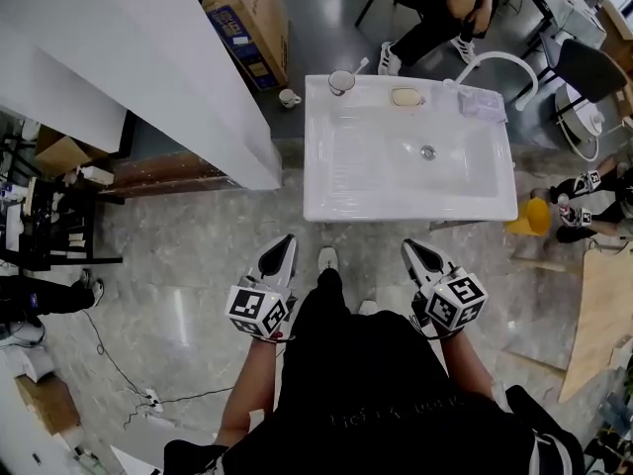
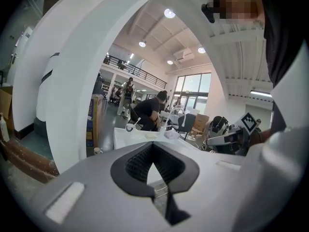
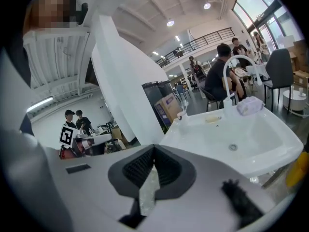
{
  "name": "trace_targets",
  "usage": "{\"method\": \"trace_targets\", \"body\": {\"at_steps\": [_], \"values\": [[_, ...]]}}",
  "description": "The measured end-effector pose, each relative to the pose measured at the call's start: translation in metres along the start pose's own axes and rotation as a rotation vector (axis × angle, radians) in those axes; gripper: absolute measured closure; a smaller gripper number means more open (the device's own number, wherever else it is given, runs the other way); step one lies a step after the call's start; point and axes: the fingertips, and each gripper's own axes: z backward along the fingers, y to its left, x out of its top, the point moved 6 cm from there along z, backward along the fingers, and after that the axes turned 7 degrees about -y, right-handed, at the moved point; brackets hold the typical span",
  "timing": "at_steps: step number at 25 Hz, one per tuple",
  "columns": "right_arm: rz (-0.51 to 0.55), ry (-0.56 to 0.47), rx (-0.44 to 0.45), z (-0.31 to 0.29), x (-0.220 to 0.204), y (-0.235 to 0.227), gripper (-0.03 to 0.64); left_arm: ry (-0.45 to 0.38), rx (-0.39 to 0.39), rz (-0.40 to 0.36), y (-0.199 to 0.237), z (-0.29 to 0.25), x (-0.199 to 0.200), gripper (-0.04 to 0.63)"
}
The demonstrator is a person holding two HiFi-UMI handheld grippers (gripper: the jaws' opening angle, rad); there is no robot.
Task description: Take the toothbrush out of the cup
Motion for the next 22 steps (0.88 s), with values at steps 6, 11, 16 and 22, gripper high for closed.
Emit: {"method": "trace_targets", "body": {"at_steps": [6,11,16,22], "values": [[-0.008,-0.008,-0.015,-0.045,0.020,0.002,0.604,0.014,-0.028,0.011,0.042,-0.024,0.014,0.586],[-0.006,-0.004,-0.043,-0.069,0.031,0.001,0.604,0.021,-0.060,0.019,0.067,-0.044,0.021,0.586],[0.003,-0.009,-0.073,-0.089,0.043,0.000,0.604,0.024,-0.085,0.019,0.092,-0.060,0.029,0.586],[0.023,-0.031,-0.112,-0.100,0.057,-0.006,0.604,0.020,-0.095,0.029,0.116,-0.073,0.035,0.586]]}}
